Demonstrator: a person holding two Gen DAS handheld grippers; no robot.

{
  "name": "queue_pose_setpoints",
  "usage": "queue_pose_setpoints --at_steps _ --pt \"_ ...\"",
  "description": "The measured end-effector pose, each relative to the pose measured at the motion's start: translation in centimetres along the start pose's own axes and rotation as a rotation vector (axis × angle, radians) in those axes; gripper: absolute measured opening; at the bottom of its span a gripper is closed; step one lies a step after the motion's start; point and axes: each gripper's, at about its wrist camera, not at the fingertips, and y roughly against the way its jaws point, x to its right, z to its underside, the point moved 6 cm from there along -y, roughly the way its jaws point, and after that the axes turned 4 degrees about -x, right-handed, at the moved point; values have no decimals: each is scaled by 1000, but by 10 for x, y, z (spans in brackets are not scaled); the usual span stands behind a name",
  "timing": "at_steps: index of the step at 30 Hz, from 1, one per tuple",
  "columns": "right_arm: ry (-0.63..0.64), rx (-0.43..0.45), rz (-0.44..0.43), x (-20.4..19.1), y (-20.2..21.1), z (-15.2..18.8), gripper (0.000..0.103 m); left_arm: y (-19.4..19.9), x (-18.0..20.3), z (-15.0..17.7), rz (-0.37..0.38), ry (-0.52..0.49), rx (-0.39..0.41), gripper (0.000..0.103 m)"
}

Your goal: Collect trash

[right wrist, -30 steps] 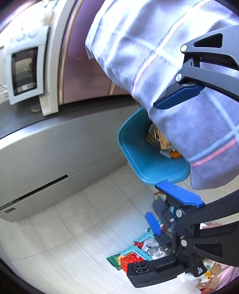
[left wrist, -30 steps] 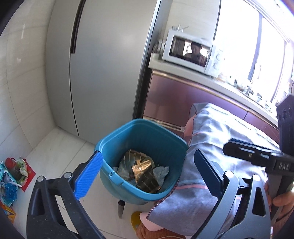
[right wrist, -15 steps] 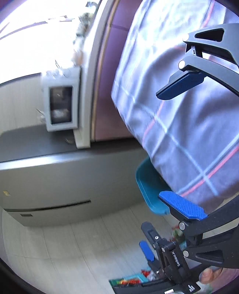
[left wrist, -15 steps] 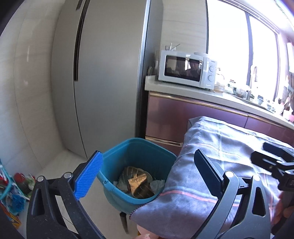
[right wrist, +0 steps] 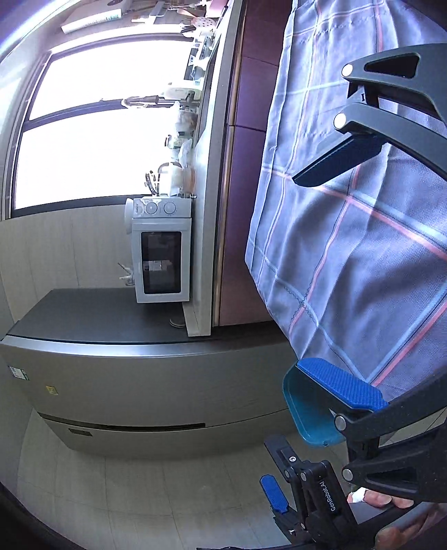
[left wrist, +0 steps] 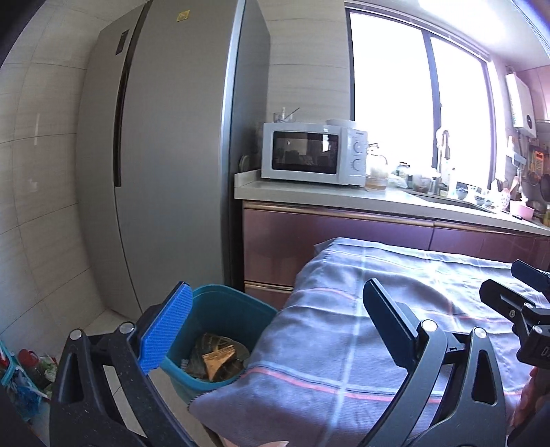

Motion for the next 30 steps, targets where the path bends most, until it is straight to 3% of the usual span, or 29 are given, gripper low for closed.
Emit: queue_pose_setpoints --at_steps 13,30 --pt "-42 42 61 27 27 3 96 12 40 3 61 -46 25 98" --pt "-66 42 93 39 35 8 96 17 48 2 73 -56 44 98"
